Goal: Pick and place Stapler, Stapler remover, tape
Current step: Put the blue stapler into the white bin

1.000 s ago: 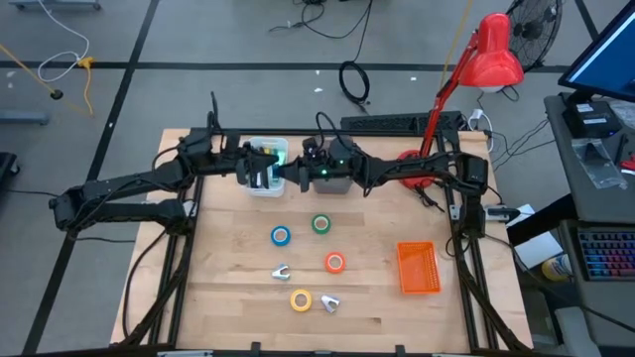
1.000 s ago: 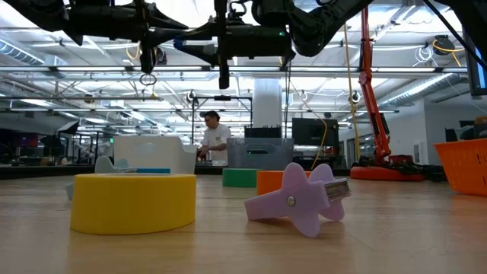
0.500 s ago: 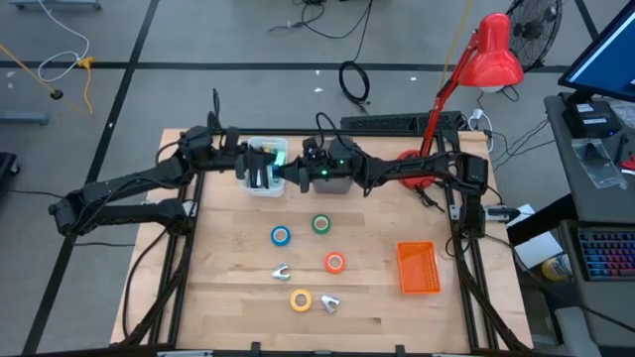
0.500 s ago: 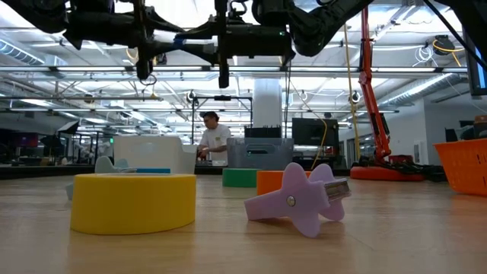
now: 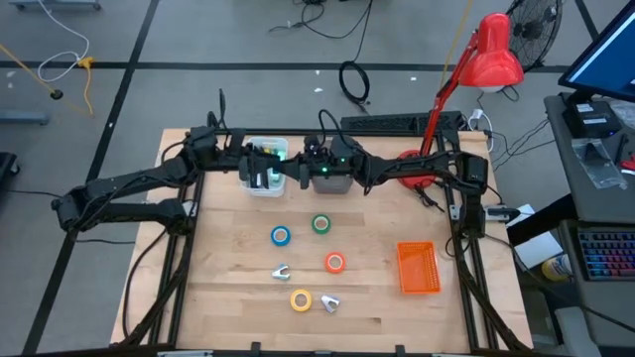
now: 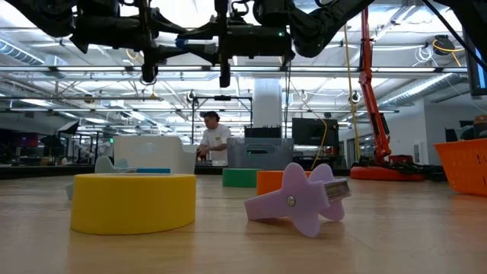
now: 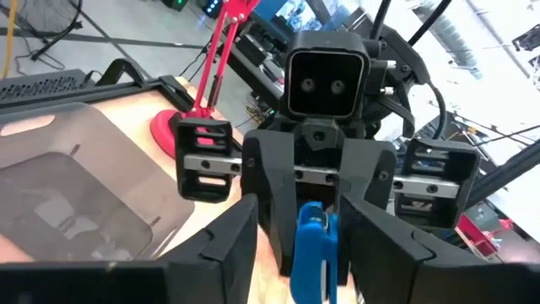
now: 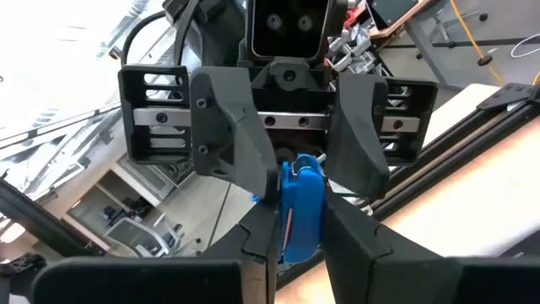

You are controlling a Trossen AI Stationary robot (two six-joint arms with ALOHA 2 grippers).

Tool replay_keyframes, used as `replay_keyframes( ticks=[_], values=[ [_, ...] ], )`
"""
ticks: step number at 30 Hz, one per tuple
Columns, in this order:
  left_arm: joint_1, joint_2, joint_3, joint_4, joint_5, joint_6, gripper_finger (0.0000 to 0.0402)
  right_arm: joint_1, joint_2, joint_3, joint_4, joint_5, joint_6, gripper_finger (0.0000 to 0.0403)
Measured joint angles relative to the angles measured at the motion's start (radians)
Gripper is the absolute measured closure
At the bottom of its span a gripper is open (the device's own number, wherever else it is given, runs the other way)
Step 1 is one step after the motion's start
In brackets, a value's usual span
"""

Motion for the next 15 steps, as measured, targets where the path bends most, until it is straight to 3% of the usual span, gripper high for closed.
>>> replay_keyframes(
  ticks=[15],
  values=[
    [0.0, 0.036, 0.0, 0.06, 0.049, -0.012, 0.0338, 0.001, 0.0, -0.001, -0.003, -0.005, 0.005, 0.0344]
  ],
)
